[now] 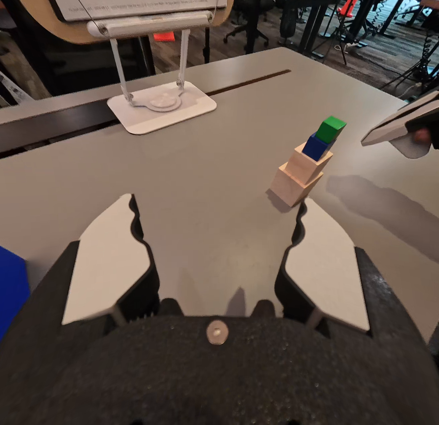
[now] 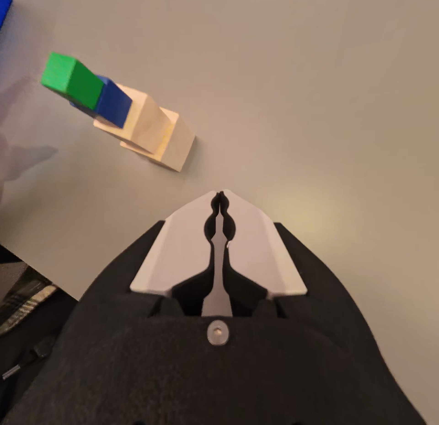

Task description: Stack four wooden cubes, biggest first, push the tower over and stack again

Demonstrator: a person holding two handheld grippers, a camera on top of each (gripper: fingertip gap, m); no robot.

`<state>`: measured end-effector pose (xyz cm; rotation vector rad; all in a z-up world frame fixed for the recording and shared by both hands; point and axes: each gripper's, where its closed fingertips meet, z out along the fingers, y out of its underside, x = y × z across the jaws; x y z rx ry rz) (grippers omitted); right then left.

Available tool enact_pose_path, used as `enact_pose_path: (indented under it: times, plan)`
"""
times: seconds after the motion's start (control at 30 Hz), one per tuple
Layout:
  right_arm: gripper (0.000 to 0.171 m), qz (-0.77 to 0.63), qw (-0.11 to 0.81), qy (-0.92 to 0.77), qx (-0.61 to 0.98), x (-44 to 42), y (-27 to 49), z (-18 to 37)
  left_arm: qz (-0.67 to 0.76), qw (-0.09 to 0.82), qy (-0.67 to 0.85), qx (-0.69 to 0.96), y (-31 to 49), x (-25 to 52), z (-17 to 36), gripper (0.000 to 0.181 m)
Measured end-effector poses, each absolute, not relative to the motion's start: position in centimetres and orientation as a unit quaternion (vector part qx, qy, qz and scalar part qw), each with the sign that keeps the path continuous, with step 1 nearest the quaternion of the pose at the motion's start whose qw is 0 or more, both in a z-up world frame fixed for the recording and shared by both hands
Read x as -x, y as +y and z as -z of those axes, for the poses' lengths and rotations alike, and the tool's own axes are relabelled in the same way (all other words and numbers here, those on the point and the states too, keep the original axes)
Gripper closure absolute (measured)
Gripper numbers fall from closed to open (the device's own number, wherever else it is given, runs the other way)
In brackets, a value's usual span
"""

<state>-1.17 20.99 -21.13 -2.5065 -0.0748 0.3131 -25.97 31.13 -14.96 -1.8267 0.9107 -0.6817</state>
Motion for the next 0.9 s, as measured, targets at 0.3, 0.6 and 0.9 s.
enact_pose_path:
  times: [0.3,0.6,0.9]
  plan:
    - [0.171,-0.084,0.250,0.015,0.964,3.6,24.1,21.2,0.290,0.490,0.367,0.736,30.9,28.1,13.5,0.061]
    - [0.171,-0.110,0.207,0.011,0.972,7.8,26.3,22.4,0.311,0.480,0.367,0.733,31.2,29.1,13.5,0.062]
    - [0.171,-0.104,0.217,-0.026,0.970,10.4,28.1,21.4,0.307,0.455,0.389,0.739,31.4,28.6,15.4,0.063]
